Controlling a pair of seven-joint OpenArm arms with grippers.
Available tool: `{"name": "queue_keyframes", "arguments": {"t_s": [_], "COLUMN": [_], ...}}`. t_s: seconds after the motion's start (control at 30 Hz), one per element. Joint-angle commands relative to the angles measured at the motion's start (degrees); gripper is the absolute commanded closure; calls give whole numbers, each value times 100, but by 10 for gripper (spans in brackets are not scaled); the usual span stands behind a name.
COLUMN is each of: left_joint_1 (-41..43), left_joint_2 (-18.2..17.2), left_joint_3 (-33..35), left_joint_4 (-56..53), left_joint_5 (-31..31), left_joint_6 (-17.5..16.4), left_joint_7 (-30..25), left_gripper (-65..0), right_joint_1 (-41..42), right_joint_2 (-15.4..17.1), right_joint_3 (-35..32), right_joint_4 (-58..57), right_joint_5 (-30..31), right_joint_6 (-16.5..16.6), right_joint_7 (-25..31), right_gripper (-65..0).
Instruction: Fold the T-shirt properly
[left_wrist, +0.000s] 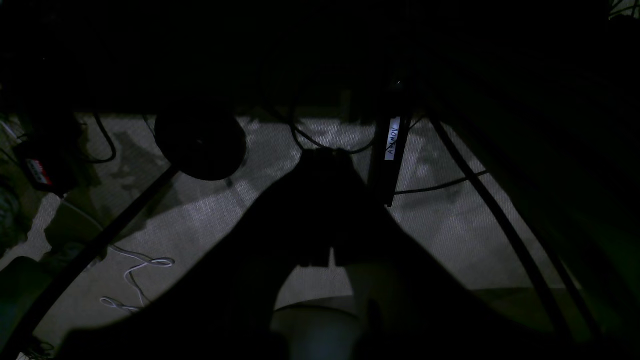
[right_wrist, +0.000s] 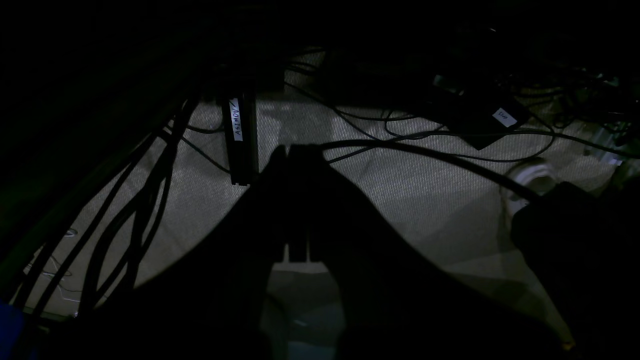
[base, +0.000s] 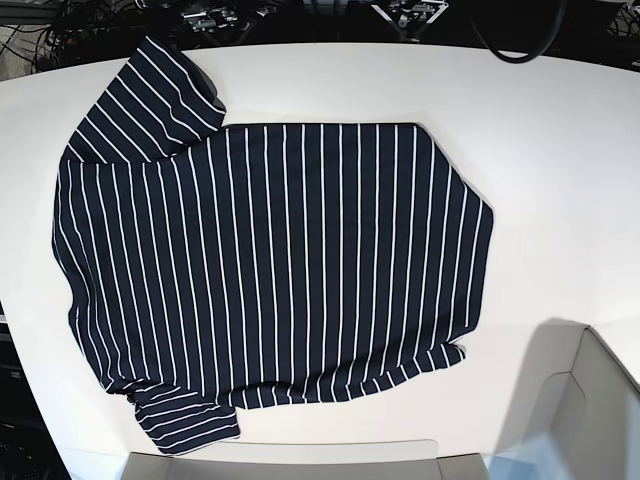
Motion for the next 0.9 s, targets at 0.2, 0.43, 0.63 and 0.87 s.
{"name": "queue_keyframes", "arguments": {"t_s": [0.2, 0.43, 0.63, 0.87], "left_joint_1": [14, 14, 14, 14], "left_joint_2": [29, 20, 20, 20], "left_joint_3": [-6, 3, 12, 3], "left_joint_4": [-3, -3, -3, -3], "left_joint_5": [27, 27, 27, 27], "left_joint_6": [27, 19, 19, 19], "left_joint_7": [-19, -19, -27, -27], "left_gripper": [-3, -4, -4, -4], "right_joint_1": [6, 6, -3, -3], "right_joint_2": [19, 19, 19, 98], "right_joint_3": [-1, -1, -1, 16], "right_joint_4": [12, 12, 12, 12], "right_joint_5": [8, 8, 8, 25], "right_joint_6": [38, 38, 38, 38], "right_joint_7": [1, 1, 1, 1], "right_gripper": [-4, -4, -4, -4]}}
